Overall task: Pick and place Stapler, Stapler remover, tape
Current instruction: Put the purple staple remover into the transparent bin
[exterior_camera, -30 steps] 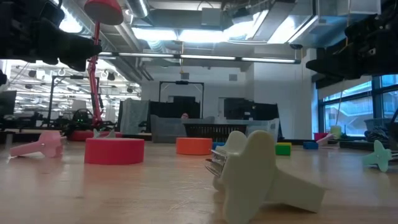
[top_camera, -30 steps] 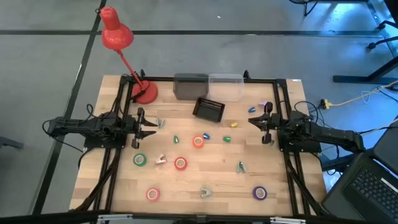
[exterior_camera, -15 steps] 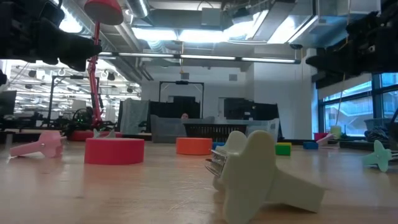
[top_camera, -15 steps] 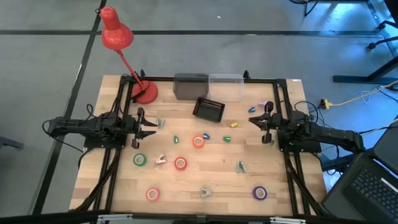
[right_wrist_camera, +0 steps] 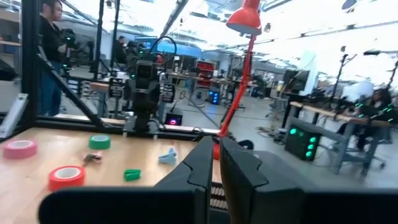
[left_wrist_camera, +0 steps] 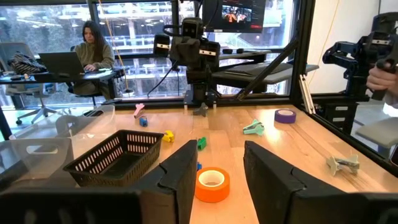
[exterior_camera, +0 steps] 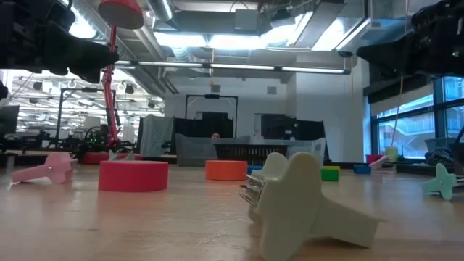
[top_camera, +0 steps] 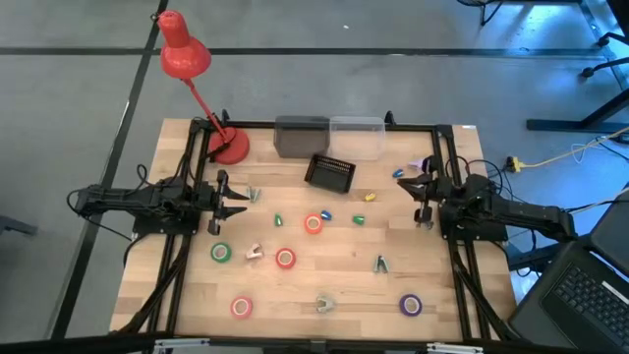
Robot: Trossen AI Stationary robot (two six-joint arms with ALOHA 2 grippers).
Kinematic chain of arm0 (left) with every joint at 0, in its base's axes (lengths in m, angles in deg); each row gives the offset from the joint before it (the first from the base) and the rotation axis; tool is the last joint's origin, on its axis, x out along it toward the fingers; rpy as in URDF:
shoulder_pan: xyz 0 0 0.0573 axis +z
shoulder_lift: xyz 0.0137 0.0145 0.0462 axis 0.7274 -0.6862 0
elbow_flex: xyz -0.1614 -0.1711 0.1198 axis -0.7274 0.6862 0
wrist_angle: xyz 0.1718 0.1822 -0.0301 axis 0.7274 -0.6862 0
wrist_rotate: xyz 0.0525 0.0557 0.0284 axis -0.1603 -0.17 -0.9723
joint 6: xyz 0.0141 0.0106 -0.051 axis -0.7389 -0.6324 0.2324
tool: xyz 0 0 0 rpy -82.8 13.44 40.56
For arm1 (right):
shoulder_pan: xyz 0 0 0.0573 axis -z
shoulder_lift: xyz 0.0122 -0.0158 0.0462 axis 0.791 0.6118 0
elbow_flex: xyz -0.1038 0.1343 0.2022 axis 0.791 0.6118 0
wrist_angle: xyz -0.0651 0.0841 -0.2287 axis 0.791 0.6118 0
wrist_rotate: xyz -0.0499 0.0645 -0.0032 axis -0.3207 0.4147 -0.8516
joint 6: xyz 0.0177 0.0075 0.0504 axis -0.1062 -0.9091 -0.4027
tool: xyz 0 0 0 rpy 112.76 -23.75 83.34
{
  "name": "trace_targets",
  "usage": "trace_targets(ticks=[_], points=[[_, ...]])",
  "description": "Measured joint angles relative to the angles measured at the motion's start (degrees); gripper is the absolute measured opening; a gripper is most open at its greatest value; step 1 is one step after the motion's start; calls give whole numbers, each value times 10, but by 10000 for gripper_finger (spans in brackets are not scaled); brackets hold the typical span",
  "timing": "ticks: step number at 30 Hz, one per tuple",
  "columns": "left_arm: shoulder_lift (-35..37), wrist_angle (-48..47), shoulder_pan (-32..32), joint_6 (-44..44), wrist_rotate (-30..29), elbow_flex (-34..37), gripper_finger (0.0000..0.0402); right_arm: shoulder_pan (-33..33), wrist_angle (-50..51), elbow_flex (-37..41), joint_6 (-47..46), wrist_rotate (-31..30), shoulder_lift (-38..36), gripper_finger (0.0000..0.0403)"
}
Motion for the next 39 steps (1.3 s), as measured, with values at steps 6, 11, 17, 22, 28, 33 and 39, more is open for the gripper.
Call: trace_targets(ticks=[6,11,17,22,28,33,39], points=[[0,0,0,0,0,0,121,0,18,0,-71,22,0,33],[0,14,0,0,0,0,122,0,20,0,-92,24,0,33],[0,110,0,-34,-10,0,125,0,13,0,-121,24,0,33],[0,132,-1,-22,-12,0,123,0,-8,0,-108,22,0,33],[-1,135,0,-40,-49,0,125,0,1,0,-148,26,0,33],[-7,125,0,-47,-49,0,120,0,37,0,-149,35,0,33],[-7,125,0,-45,-49,0,119,0,27,0,-84,5,0,33]])
